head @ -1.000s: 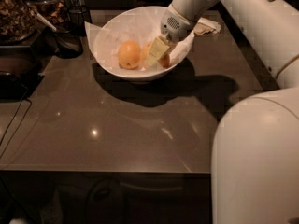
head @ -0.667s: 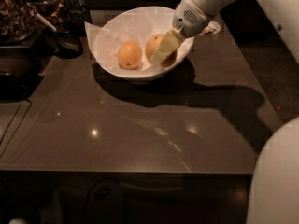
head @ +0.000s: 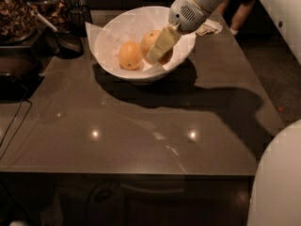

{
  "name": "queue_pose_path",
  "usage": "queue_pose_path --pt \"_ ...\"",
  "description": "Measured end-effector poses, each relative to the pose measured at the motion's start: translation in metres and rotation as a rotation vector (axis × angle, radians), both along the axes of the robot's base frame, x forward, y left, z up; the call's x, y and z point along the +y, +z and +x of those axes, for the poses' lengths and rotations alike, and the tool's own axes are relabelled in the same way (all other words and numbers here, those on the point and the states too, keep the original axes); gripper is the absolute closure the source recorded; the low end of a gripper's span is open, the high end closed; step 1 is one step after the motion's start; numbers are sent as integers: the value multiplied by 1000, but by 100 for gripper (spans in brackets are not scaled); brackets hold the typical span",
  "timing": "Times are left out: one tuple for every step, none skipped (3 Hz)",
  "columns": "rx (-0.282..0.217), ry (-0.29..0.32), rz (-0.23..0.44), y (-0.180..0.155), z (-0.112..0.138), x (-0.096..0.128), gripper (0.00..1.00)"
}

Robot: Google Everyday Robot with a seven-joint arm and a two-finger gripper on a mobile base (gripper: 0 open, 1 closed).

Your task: Pick orange from white bowl

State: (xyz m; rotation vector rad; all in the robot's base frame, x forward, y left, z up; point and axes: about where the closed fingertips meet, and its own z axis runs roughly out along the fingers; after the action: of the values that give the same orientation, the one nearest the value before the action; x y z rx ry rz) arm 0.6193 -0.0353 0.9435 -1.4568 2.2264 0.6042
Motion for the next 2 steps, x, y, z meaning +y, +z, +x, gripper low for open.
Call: queue_pose_path --pt "6 27 48 18 -22 5 100" --pt "9 13 115 33 -49 -1 100"
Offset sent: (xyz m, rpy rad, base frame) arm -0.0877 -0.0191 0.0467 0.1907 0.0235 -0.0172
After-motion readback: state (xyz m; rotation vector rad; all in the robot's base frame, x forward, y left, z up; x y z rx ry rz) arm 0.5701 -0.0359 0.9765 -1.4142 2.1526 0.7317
